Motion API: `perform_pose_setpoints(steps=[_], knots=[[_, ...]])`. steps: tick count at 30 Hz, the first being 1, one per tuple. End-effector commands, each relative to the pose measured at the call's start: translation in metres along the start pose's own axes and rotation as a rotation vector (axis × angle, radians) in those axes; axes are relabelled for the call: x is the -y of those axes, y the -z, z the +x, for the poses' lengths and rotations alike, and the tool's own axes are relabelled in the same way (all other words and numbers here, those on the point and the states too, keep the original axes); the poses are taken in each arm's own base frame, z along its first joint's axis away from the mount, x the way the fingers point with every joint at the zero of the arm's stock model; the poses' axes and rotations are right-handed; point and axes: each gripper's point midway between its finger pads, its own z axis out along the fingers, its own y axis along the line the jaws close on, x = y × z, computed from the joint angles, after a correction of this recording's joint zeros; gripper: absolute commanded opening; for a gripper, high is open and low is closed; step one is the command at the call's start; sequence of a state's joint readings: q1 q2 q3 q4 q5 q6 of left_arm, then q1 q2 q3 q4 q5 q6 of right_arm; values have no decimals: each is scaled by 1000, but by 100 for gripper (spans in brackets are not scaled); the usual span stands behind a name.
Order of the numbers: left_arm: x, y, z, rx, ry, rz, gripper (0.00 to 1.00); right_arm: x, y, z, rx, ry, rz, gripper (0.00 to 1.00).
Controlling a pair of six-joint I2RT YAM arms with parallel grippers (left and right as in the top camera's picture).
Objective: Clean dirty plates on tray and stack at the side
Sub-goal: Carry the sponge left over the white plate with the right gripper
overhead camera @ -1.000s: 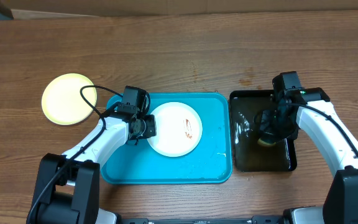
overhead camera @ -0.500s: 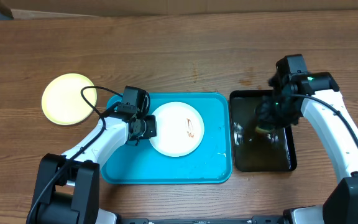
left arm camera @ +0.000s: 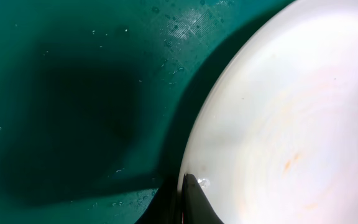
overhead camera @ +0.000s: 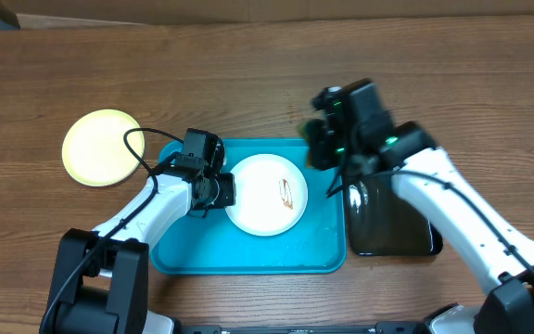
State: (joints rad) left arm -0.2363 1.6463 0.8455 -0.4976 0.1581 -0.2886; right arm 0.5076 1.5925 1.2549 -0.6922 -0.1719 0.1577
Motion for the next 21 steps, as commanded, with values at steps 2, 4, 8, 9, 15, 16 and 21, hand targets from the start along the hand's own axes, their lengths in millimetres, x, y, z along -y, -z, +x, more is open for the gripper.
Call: perform_pose_setpoints(steps=[2,4,8,9,15,16,21], knots=[[1,-5,7,-27,-33,6,4,-13,-25,3,6,-18,105,4],[1,-5,7,-27,-33,6,4,-18,-42,15,-29,15,137,4],[1,-5,7,-26,-33,6,4,-27,-71,40,-113,56,152,4],[1,-5,7,-26,-33,6,4,-28,-76,46,-132,65,155,4],[1,-5,7,-27,-33,6,4,-24,-84,57,-171,75,180,4],[1,-5,7,-27,-33,6,4,-23,-84,59,-178,75,182,4],[1,-5,7,-27,-33,6,4,-19,-82,71,-231,74,200,4]])
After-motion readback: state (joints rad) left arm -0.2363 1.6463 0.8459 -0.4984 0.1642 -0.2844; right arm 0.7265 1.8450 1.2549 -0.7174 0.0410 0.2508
